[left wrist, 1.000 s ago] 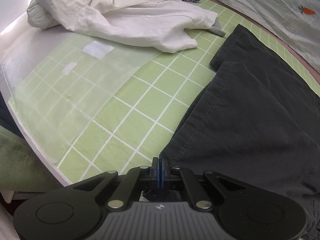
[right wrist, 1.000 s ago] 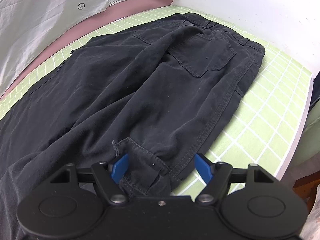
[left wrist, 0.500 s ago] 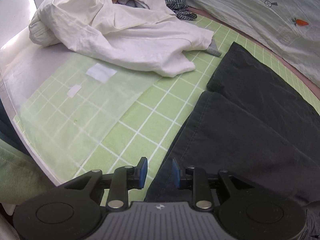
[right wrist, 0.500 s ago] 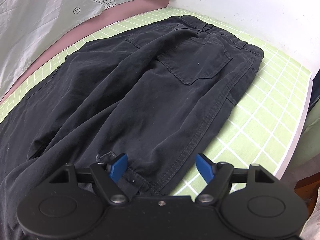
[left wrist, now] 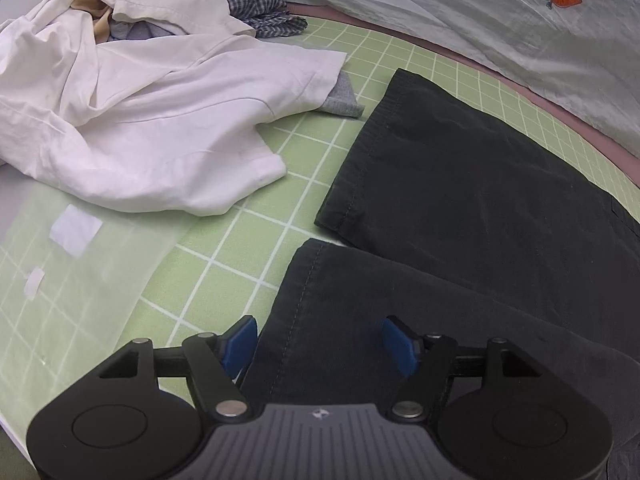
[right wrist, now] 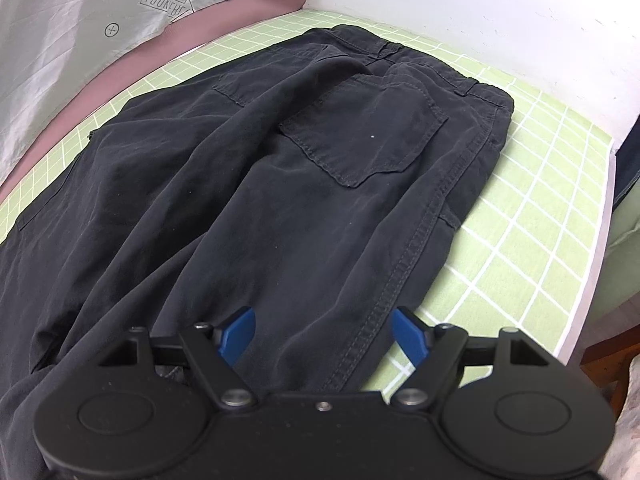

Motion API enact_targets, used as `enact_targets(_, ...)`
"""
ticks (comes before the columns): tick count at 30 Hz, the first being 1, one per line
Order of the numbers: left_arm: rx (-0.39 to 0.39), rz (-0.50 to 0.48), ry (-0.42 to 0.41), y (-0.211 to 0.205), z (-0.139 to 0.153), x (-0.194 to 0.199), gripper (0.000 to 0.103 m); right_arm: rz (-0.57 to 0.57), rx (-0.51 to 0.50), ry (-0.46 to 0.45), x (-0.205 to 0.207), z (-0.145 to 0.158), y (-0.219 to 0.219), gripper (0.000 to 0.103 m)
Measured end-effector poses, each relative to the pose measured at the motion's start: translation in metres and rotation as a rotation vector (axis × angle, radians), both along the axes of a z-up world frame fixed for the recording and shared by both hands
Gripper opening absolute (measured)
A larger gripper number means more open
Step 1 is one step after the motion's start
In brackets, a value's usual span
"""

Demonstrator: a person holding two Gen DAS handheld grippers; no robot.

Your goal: Fold clothes

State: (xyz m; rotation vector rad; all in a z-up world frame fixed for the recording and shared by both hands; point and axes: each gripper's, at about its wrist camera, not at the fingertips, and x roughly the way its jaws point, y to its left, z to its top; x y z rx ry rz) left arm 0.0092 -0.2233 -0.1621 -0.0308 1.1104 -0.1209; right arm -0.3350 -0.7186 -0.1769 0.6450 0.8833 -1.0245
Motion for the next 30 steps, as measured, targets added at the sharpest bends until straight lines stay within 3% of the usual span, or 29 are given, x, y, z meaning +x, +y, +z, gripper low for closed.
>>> enact_targets(8,-0.053,-0.017,0.03,-0.005,-0.014,0.027,0.074,0.003,0.002,0.055,0.012,-0.003,-0.009,0.077)
enact_targets(10,-0.038,-0.004,0.04,-0.006,-0.016,0.03,0.069,-0.005,0.008,0.059,0.013,-0.004,-0.008,0.077)
enact_targets(12,0.011,0.015,0.029,-0.007,-0.014,0.03,0.034,-0.006,0.01,0.062,0.013,-0.004,-0.006,0.077)
enact_targets(13,0.026,0.023,0.03,-0.005,-0.013,0.03,0.025,-0.004,0.008,0.063,0.014,-0.004,-0.005,0.077)
enact_targets(15,0.021,0.064,0.03,0.003,-0.008,0.029,0.021,-0.001,0.004,0.067,0.014,-0.005,-0.003,0.077)
enact_targets(20,0.001,0.2,0.017,0.036,0.007,0.025,0.02,-0.017,0.005,0.067,0.011,-0.006,0.0,0.077)
enact_targets(23,0.02,0.24,0.033,0.051,-0.005,0.027,0.02,-0.033,-0.007,0.051,0.002,-0.002,-0.003,0.077)
enact_targets(30,0.089,0.207,0.003,0.039,-0.001,0.018,0.021,-0.099,-0.02,0.003,-0.017,-0.002,-0.031,0.077)
